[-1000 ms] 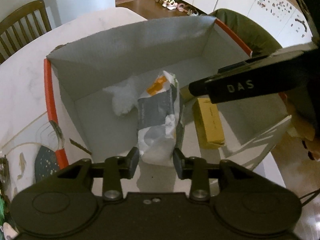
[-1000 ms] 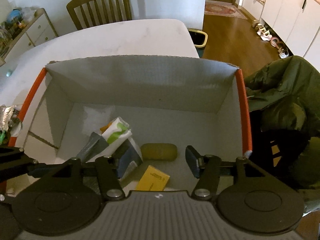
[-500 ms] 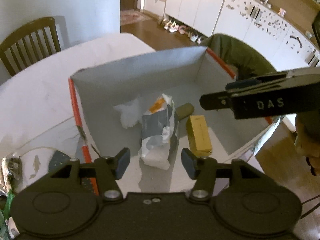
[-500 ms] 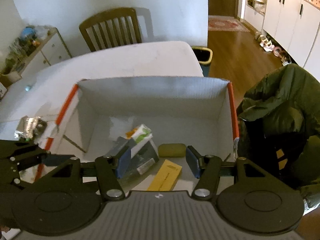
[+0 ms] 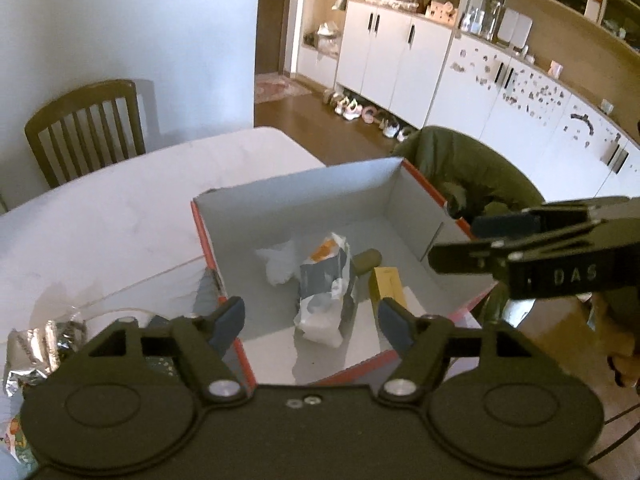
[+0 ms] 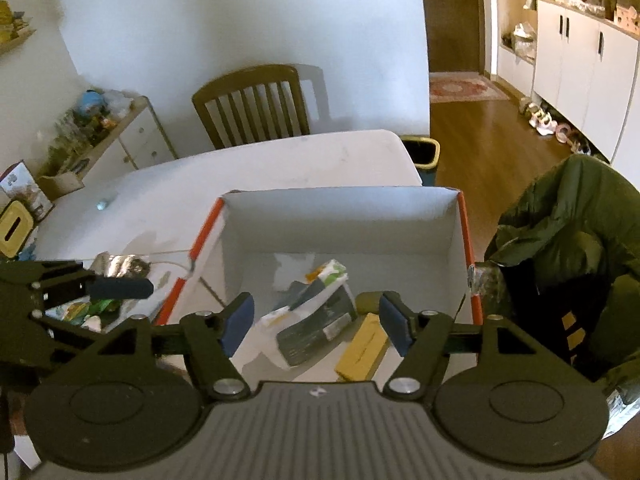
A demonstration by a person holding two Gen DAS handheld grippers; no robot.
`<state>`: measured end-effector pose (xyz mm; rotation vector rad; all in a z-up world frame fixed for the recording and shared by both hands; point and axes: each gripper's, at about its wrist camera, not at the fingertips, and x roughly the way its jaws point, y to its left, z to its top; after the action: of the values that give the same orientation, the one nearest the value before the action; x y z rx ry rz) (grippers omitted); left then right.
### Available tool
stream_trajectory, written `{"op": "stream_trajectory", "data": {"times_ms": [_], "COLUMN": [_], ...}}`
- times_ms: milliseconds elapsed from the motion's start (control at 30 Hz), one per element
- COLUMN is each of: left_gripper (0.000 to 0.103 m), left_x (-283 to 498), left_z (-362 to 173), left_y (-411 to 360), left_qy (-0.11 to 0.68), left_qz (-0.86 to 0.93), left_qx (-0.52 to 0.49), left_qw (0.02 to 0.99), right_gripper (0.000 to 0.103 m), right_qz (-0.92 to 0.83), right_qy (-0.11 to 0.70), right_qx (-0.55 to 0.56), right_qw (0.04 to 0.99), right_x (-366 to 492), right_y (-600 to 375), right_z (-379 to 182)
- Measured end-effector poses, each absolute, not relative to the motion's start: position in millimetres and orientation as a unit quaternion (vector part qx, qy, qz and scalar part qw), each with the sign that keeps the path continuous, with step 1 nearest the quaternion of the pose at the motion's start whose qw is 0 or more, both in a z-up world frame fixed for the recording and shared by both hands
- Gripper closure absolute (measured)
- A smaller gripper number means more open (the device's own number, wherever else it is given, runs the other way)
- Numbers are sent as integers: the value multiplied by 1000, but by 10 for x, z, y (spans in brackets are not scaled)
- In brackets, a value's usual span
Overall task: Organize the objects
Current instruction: 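Open both tools to drop the bag and cylinder into the box, then move both tools back toward the remaining items on the table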
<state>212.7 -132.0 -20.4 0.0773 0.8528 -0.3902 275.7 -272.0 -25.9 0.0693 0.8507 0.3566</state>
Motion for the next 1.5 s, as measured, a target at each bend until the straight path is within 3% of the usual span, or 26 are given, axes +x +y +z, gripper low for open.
{"op": "stream_trajectory", "data": {"times_ms": [167, 733, 1067, 1500], "left_gripper": [26, 1, 0, 0], "left_x": [1968, 1502, 1390, 1493], "left_z": [-98, 159, 101, -167], "left_y": [-1167, -208, 554, 1421], "left_qy": [395, 343, 328, 338], "left_qz": [-189, -148, -135, -97], "left_qx": [23, 16, -7, -15], "left_qw": [899, 927, 935, 936], "right_gripper": [33, 20, 2, 1], "right_qz": [180, 225, 259, 220], "right_qy": [400, 350, 311, 285], "right_qx": [30, 24, 55, -12], "right_qw": [898, 909, 913, 933], "right_x": [2563, 1988, 1716, 1502], "right_y": [-2644, -1885, -1270, -480], "right_z": [-198, 65, 93, -162]}}
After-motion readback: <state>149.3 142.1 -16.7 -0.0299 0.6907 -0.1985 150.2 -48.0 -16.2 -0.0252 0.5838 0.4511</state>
